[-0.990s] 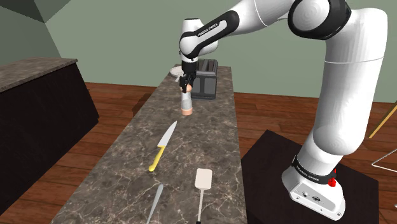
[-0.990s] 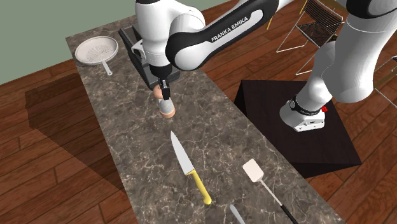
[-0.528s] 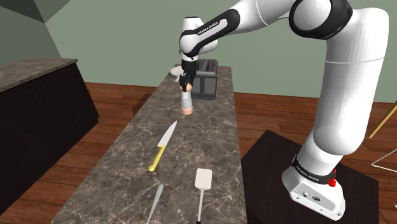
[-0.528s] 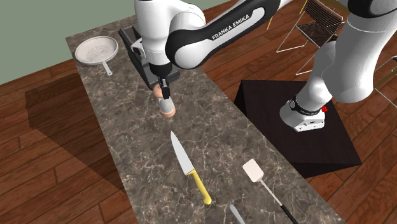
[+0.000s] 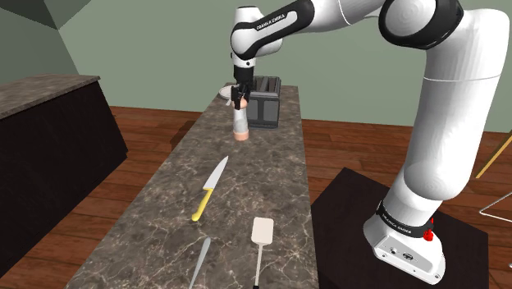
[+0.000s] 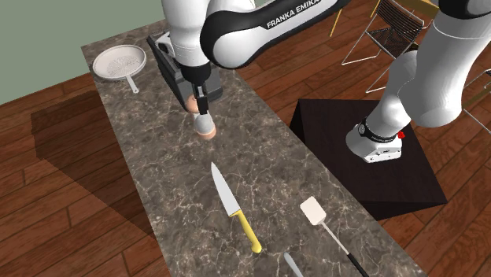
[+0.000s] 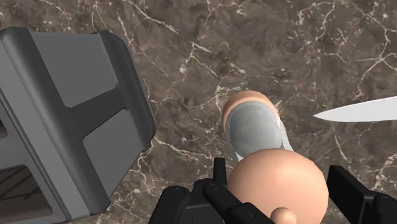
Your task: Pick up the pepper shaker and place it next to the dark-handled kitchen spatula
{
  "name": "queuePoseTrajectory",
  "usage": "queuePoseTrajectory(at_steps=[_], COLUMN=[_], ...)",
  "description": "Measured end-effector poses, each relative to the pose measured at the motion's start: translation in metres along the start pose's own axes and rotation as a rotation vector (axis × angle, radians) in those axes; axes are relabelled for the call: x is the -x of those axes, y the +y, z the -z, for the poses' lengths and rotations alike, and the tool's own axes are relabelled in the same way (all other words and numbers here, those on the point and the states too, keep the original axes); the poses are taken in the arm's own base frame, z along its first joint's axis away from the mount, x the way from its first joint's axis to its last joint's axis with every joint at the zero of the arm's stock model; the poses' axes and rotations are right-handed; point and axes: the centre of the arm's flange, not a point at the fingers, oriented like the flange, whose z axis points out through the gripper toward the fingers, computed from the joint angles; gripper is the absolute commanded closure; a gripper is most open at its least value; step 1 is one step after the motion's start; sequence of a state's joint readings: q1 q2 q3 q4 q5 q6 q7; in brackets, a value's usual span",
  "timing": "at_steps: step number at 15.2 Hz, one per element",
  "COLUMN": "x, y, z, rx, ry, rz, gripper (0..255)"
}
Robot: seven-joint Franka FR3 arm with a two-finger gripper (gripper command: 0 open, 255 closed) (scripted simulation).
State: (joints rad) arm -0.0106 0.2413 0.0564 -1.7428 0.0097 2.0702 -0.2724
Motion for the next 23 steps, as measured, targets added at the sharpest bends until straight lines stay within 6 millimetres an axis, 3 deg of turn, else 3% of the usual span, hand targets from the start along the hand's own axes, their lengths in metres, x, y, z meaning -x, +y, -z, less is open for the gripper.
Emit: queuePoseTrajectory(at_steps=[23], x=[-0.012], y=[0.000], z=[0.121], rx=[0.000], ry=[0.000], rz=[0.000], gripper=[255])
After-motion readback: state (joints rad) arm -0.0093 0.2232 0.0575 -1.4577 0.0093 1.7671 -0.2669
